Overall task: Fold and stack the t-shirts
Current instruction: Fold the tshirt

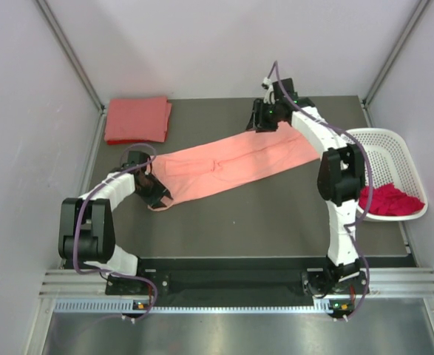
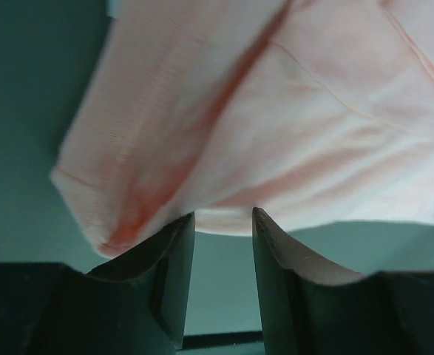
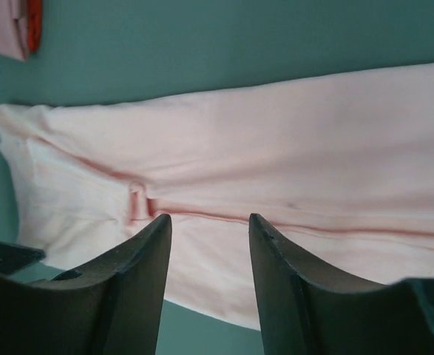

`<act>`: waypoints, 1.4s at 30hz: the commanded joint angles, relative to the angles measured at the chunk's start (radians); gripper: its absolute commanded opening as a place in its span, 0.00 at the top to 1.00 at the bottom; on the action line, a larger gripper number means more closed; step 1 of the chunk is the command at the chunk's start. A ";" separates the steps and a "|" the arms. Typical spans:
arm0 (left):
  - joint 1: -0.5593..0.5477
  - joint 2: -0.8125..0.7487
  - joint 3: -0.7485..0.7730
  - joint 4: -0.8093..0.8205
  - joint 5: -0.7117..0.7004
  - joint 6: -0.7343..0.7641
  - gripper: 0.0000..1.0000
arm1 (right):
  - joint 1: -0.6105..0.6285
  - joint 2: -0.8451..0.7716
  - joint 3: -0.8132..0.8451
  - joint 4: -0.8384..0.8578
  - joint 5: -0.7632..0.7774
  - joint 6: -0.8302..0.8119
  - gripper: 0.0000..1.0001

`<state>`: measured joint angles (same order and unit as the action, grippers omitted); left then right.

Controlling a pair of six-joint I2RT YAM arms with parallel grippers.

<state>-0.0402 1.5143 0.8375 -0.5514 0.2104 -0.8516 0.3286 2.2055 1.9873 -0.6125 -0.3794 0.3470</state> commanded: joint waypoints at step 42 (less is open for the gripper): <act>-0.010 -0.256 -0.126 -0.050 -0.307 -0.396 0.28 | -0.088 -0.196 -0.263 -0.124 0.493 -0.258 0.38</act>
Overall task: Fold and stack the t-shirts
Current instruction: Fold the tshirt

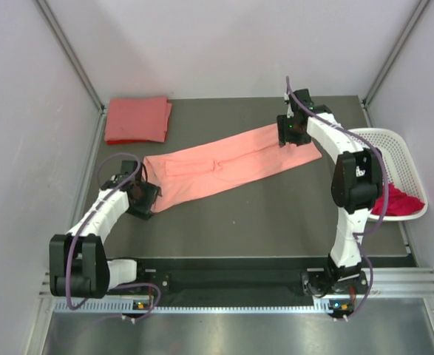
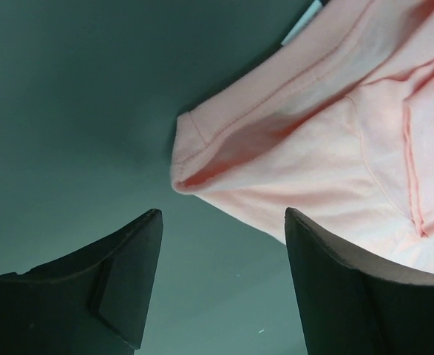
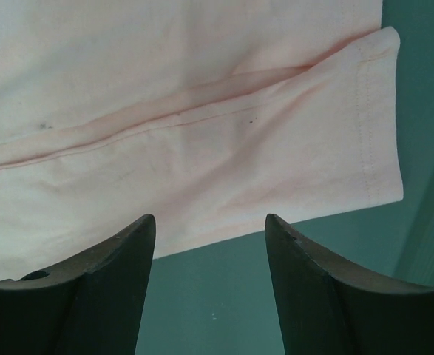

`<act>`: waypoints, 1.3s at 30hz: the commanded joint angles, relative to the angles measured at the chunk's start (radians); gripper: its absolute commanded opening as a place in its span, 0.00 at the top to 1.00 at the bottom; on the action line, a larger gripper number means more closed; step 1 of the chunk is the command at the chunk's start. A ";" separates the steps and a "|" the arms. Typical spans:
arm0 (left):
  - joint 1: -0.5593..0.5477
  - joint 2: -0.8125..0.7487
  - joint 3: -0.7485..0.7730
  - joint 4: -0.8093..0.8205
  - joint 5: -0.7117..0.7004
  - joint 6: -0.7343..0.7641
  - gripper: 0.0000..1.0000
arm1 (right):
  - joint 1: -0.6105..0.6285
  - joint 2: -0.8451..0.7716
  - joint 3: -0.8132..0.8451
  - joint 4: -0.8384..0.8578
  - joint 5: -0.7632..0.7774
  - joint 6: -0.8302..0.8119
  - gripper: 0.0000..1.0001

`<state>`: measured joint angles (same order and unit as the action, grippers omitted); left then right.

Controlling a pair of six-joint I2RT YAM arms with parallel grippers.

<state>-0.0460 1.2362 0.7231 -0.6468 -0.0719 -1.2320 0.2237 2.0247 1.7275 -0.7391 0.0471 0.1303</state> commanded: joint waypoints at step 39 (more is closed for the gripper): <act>-0.284 0.733 0.742 -0.008 0.004 0.598 0.23 | 0.147 0.244 0.136 0.000 0.031 -0.212 0.00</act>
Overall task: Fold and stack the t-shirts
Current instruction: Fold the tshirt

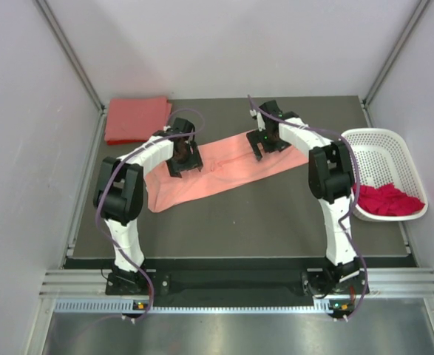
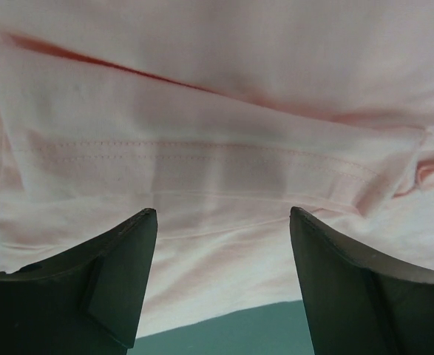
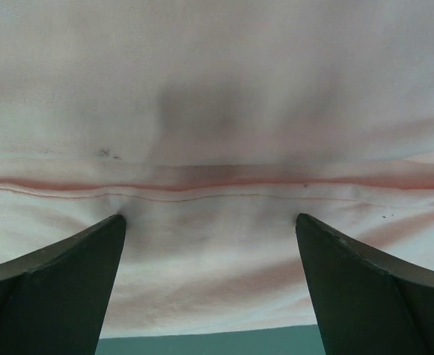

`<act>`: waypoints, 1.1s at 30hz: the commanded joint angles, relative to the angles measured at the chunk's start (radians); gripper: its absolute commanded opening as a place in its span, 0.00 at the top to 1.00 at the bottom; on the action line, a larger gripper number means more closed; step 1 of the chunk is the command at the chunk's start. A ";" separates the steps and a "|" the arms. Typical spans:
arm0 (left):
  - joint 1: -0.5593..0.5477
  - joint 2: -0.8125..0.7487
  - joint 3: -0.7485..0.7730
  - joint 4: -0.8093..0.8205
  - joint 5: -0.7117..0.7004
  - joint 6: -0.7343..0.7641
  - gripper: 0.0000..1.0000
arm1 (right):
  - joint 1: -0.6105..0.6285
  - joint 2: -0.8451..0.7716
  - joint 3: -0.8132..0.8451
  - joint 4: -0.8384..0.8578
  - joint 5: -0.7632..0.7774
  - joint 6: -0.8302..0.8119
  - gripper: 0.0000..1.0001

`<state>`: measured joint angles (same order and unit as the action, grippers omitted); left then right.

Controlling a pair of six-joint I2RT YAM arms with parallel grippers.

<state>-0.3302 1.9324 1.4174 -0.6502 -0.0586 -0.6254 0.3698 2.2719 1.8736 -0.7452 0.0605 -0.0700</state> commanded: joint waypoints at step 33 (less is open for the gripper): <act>0.011 -0.042 -0.035 -0.028 -0.093 0.099 0.22 | 0.024 -0.203 -0.338 0.024 -0.038 0.142 0.00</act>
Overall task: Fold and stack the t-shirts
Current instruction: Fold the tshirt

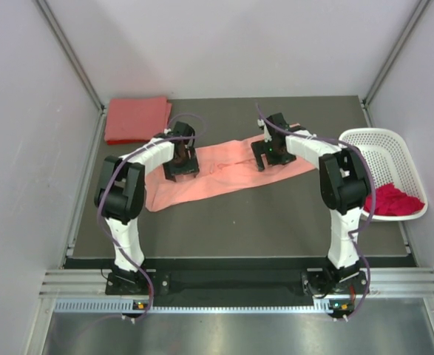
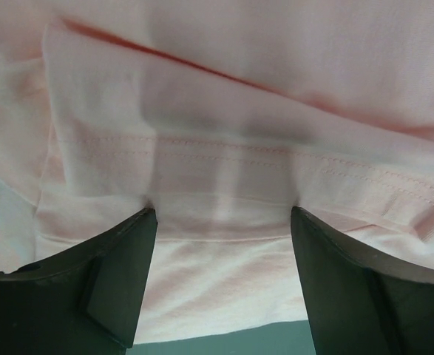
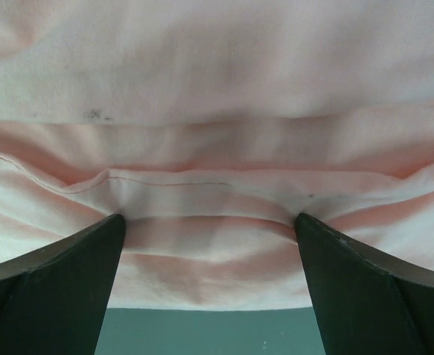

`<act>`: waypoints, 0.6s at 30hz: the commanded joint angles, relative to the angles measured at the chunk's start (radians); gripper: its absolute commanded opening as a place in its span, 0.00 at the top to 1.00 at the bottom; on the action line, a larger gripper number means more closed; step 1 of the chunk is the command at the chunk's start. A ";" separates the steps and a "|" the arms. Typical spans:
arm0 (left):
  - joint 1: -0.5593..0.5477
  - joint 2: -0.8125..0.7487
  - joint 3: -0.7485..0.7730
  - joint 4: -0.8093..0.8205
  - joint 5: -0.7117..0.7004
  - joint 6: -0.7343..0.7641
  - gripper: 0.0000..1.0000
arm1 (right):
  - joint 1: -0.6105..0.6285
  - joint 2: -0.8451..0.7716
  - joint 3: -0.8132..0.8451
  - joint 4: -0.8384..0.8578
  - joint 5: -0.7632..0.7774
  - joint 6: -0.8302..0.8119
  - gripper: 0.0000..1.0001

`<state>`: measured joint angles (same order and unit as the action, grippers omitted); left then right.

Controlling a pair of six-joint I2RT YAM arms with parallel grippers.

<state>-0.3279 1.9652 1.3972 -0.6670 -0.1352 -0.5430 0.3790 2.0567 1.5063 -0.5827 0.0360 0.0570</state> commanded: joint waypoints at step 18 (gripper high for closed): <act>0.197 -0.590 -0.366 -0.172 0.042 -0.408 0.28 | -0.153 0.095 0.440 -0.170 0.009 0.053 0.00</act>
<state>-0.1791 1.4364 1.1603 -0.7723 -0.1364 -0.7853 0.2687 2.1387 1.8679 -0.7273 0.0502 0.1158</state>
